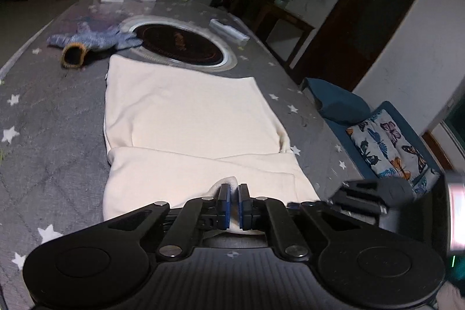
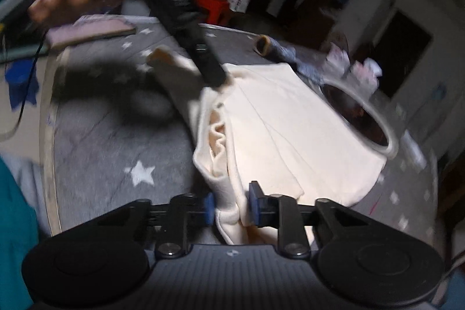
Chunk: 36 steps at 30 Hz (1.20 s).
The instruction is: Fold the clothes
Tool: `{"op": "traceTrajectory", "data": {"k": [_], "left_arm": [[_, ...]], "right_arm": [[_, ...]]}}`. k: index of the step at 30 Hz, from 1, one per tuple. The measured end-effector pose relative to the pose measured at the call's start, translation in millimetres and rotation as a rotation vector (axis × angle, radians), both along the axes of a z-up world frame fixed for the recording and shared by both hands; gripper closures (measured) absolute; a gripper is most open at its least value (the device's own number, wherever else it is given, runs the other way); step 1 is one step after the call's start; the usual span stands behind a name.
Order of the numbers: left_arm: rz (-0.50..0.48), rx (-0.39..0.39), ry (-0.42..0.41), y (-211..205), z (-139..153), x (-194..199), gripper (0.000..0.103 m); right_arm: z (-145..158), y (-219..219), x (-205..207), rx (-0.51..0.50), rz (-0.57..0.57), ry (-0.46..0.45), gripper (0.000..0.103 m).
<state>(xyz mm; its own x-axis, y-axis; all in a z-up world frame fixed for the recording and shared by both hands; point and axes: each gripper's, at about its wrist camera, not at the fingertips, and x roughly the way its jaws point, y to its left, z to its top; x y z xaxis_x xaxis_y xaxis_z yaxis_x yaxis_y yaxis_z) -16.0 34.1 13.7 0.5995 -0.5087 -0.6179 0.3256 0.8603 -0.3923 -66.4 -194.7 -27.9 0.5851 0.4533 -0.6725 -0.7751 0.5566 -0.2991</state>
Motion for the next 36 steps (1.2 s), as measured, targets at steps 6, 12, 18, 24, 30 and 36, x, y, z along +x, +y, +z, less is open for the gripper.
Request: {"op": "traceTrajectory", "data": {"k": [6,12,18,24,30,36], "left_arm": [[-0.027,0.153,-0.143,9,5,-43,0.056],[-0.092,0.365,-0.260,-4,-7,-67,0.041],[-0.176,0.549,-0.377,-24,-24,-76,0.033],[-0.208,0.684,-0.422,-37,-43,-70,0.049],[-0.221,0.671,-0.412,-31,-43,-66,0.094],[-0.232,0.572,-0.410,-20,-18,-89,0.096]], "right_arm": [[19,-17,22,0.134,-0.075,0.120,0.088],[28,-20,32,0.175,-0.093,0.147,0.088],[33,-18,37,0.180,-0.104,0.154,0.088],[32,-17,36,0.181,-0.111,0.143,0.088],[35,-17,25,0.182,-0.097,0.109,0.090],[46,-22,4,0.185,-0.070,0.082,0.091]]}}
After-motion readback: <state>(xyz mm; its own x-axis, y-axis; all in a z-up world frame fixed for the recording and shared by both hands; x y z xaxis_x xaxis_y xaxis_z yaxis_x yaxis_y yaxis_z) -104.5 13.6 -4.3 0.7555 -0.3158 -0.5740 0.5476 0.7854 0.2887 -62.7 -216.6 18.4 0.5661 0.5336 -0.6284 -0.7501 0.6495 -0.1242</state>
